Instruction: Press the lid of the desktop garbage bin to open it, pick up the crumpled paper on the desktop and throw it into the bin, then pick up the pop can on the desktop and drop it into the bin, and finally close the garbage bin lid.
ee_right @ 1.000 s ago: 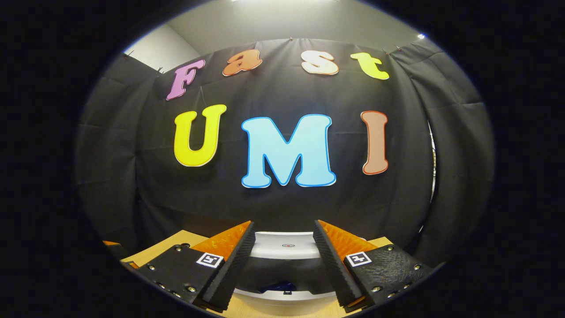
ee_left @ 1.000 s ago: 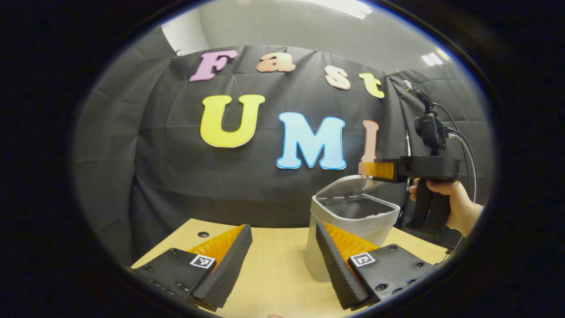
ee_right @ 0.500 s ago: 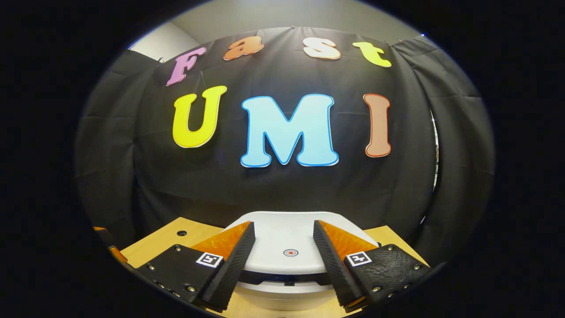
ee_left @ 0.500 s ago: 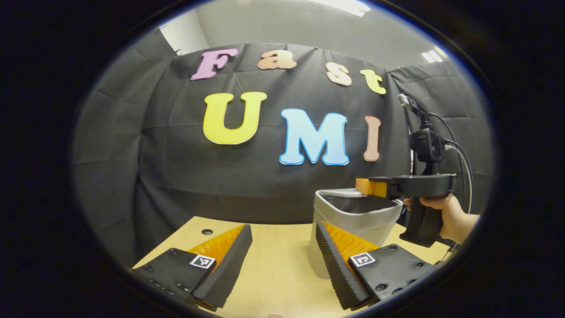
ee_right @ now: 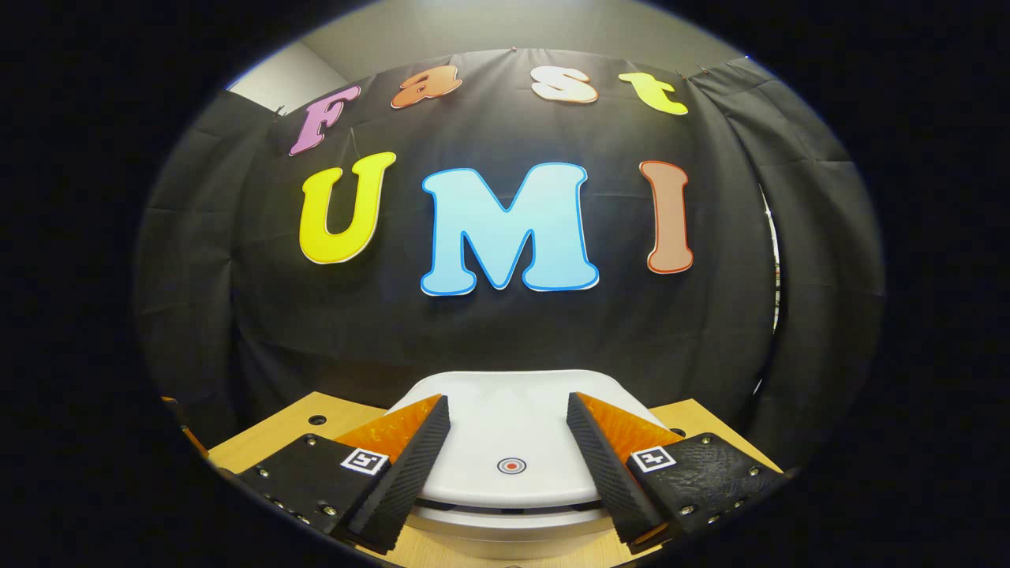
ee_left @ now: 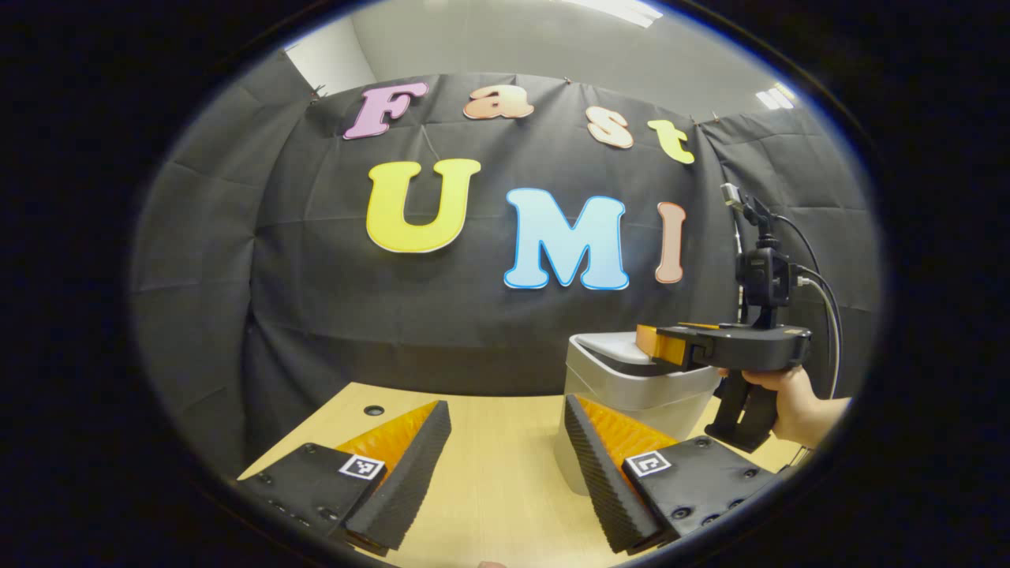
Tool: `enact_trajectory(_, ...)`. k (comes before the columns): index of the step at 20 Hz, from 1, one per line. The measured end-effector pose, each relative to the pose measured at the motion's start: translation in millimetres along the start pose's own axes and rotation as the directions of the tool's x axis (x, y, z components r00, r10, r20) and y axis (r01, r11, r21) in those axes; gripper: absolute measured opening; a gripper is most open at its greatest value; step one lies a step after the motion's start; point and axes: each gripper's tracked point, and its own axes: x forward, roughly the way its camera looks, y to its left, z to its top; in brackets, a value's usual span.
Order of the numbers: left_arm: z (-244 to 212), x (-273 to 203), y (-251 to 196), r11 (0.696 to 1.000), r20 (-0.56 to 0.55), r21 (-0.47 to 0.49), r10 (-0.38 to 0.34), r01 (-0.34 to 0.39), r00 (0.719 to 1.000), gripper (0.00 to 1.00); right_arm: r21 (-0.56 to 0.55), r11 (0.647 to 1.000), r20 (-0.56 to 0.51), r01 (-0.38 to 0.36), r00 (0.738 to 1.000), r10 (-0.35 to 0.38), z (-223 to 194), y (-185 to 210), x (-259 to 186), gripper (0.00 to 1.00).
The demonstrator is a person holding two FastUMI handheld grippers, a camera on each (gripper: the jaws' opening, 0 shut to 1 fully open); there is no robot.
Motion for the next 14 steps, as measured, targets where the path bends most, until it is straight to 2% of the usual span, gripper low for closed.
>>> enact_trajectory(4, -2, -1, -1, 1.000, -0.010, 0.001, 0.001, -0.001, 1.000, 0.95, -0.017, 1.000, -0.006, 0.003, 1.000, -0.003, -9, 0, 2, 0.96)
enact_trajectory(14, -4, -6, -2, 1.000, -0.016, -0.013, 0.007, -0.007, 1.000, 0.96, -0.032, 0.999, 0.072, 0.006, 0.997, -0.003, -11, 0, 4, 0.96)
